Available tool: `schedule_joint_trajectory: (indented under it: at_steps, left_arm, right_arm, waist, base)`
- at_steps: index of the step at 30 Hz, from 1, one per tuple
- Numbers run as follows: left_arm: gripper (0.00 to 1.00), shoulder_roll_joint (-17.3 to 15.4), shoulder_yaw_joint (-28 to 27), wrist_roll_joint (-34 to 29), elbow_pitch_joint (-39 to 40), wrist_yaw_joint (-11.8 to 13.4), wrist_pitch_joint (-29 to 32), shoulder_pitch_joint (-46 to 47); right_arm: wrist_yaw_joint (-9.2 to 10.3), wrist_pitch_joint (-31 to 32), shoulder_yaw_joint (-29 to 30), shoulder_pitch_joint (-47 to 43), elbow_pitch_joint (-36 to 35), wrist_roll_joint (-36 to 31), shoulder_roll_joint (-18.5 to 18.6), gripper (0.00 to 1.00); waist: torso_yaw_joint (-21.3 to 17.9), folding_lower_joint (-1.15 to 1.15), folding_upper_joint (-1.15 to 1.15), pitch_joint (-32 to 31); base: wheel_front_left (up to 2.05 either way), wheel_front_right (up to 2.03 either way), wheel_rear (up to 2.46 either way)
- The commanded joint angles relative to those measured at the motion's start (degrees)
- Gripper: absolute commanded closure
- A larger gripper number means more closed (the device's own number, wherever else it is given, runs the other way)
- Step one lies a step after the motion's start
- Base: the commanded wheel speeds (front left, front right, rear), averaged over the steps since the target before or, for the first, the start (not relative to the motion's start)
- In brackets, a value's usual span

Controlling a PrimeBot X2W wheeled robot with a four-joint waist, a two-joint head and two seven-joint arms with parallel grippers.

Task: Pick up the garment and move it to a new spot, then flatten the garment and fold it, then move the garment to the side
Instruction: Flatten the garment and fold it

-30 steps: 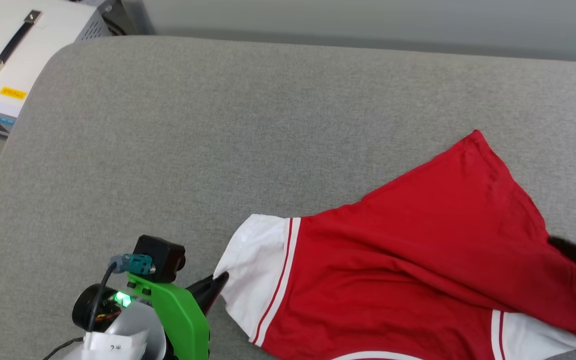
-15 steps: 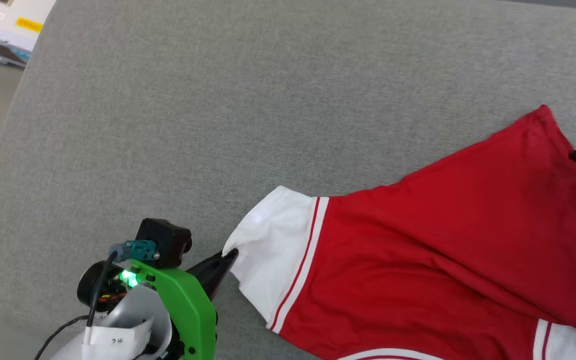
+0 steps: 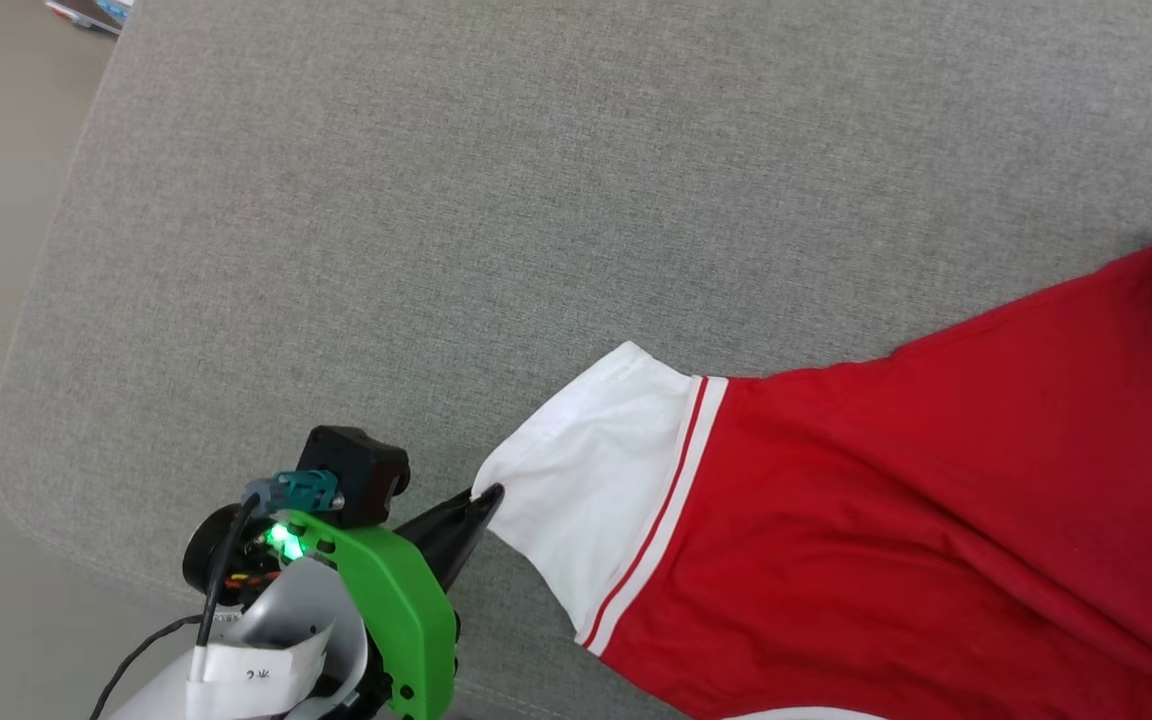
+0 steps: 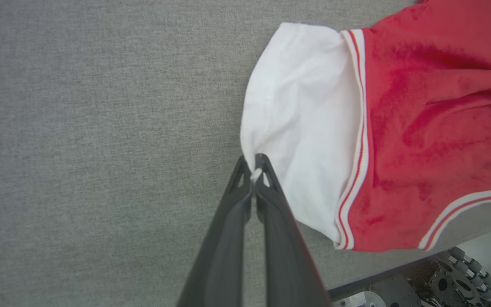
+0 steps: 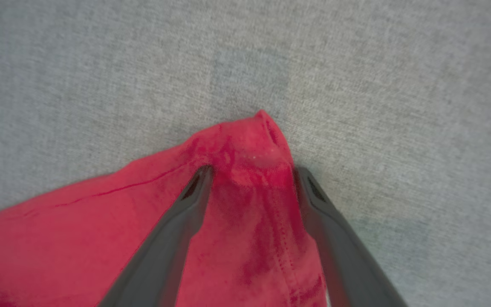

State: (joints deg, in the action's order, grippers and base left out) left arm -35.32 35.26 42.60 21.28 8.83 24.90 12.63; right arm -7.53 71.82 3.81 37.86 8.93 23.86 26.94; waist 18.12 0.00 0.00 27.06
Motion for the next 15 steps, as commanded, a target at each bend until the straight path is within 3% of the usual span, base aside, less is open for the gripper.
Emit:
schedule_joint_trajectory:
  at_steps: [1,6,7,8,9,15]
  left_arm:
    - [1.0,0.52,0.12,-0.47,-0.14,-0.21,-0.35,1.27]
    - [1.0,0.93,0.26,-0.45,-0.6,-0.4,-0.76,1.61]
    - [1.0,0.96,0.3,-0.47,-0.71,-0.42,-0.79,1.64]
    - [1.0,0.99,0.34,-0.46,-0.81,-0.44,-0.81,1.68]
    - [1.0,1.04,0.36,-0.44,-0.89,-0.45,-0.84,1.72]
    - [1.0,1.13,0.31,-0.28,-1.5,-0.44,-0.94,1.95]
  right_arm:
    - [0.04,-0.31,-0.75,-0.42,1.44,-0.27,-0.17,0.0]
    - [0.04,0.33,-1.24,-1.13,3.09,1.1,-0.78,0.0]
    - [0.04,0.67,-1.65,-1.41,3.21,1.32,-0.63,0.51]
    - [0.04,0.71,-2.3,-1.71,3.1,1.59,-0.24,0.79]
    - [0.04,0.46,-2.51,-1.88,3.1,1.77,0.02,1.0]
    - [0.04,-1.77,-3.24,-2.46,3.78,3.09,0.71,1.0]
  waist:
    - [0.6,0.0,0.0,0.53]
    - [0.97,0.0,0.0,0.76]
    - [1.01,0.0,0.0,0.74]
    - [1.06,0.0,0.0,0.74]
    - [1.09,0.0,0.0,0.72]
    - [0.93,0.0,0.0,-0.15]
  base:
    - [0.0,0.0,0.0]
    - [0.0,0.0,0.0]
    - [0.0,0.0,0.0]
    - [0.0,0.0,0.0]
    - [0.0,0.0,0.0]
    - [0.0,0.0,0.0]
